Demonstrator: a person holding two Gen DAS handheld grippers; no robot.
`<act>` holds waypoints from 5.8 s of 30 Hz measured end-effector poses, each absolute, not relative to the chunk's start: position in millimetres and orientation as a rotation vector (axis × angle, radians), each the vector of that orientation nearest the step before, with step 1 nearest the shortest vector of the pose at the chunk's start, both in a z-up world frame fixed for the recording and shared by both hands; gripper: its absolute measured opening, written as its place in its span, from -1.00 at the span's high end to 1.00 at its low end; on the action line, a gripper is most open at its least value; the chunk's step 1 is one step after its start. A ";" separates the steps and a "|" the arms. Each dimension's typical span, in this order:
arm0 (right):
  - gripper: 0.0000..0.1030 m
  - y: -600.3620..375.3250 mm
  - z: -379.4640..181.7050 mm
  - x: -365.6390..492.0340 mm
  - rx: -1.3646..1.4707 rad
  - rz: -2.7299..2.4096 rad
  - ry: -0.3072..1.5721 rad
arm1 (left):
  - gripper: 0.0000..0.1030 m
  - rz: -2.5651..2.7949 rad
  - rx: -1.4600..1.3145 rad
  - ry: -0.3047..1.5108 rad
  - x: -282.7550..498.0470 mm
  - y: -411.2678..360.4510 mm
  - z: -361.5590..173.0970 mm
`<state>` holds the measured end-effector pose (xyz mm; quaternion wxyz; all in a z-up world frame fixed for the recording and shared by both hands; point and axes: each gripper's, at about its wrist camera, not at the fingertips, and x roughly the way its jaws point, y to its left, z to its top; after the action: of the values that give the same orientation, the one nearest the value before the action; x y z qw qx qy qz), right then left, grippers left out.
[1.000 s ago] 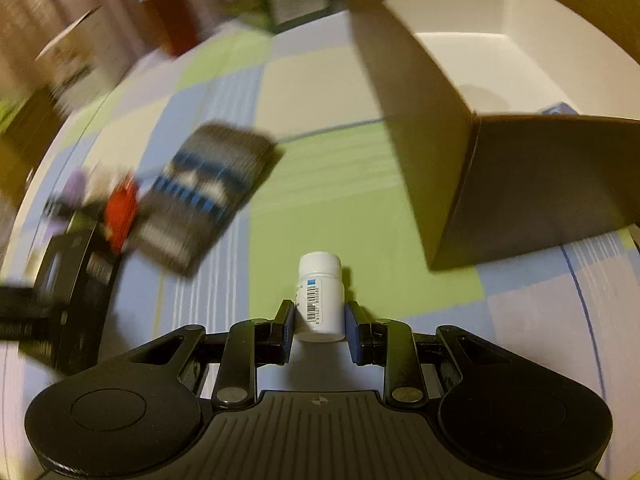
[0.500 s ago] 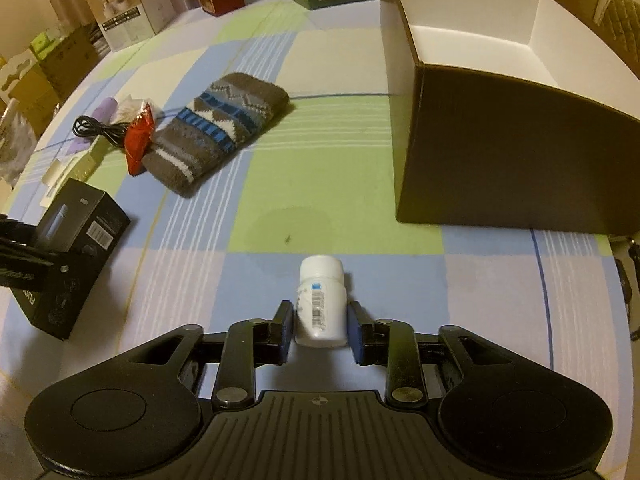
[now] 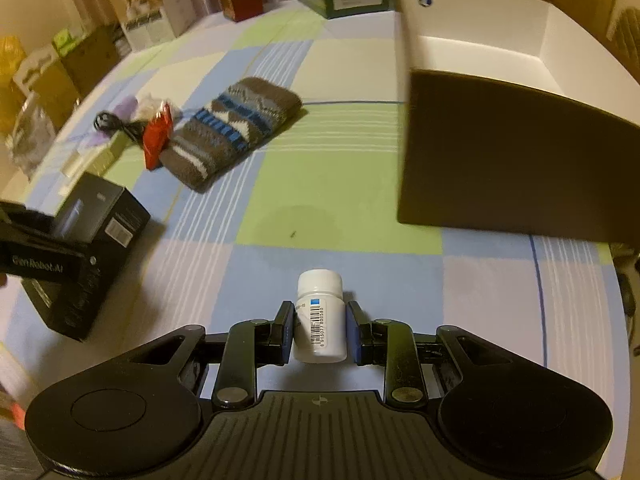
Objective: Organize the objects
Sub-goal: 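Lift and carry the black box and white bottle over the brown box with both tools, then open left tool to drop the black box while right tool releases the bottle inside, then withdraw both open tools from the brown box toward the remaining items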
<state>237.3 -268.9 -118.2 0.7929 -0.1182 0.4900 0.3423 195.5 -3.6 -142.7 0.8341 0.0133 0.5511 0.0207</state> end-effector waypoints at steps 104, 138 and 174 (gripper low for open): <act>-0.49 -350.4 -30.5 504.0 -0.196 0.733 0.796 | -0.69 -0.201 0.135 0.956 476.6 -239.4 -61.6; -0.96 -389.4 8.7 397.0 -0.074 0.713 0.794 | -0.84 -0.182 0.011 0.896 316.0 -199.6 -8.8; -0.96 -323.8 -13.9 276.7 -0.094 0.792 0.908 | -0.83 -0.077 -0.086 0.934 183.7 -102.2 -19.5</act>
<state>276.7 -323.8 -13.9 0.8228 -0.0440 0.4270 0.3725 183.7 -102.2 -19.5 0.8913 -0.0413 0.4499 -0.0372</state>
